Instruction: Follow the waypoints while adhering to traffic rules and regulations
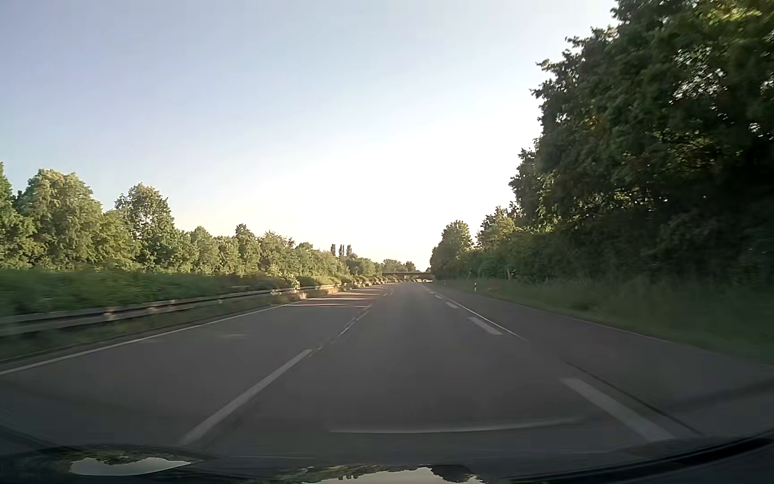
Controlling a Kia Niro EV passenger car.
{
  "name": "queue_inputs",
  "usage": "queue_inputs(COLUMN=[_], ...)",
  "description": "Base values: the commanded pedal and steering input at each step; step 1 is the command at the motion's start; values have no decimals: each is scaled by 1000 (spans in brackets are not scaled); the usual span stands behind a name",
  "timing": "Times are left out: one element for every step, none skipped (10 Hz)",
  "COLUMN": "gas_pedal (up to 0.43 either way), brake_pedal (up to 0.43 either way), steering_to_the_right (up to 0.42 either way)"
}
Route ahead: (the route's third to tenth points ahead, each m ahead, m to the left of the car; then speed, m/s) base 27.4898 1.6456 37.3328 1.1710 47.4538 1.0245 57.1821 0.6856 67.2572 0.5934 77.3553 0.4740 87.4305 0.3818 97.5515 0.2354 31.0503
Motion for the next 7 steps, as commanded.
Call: queue_inputs(gas_pedal=[350,350,350,350,350,350,350], brake_pedal=[0,0,0,0,0,0,0], steering_to_the_right=[0,0,0,1,1,1,1])
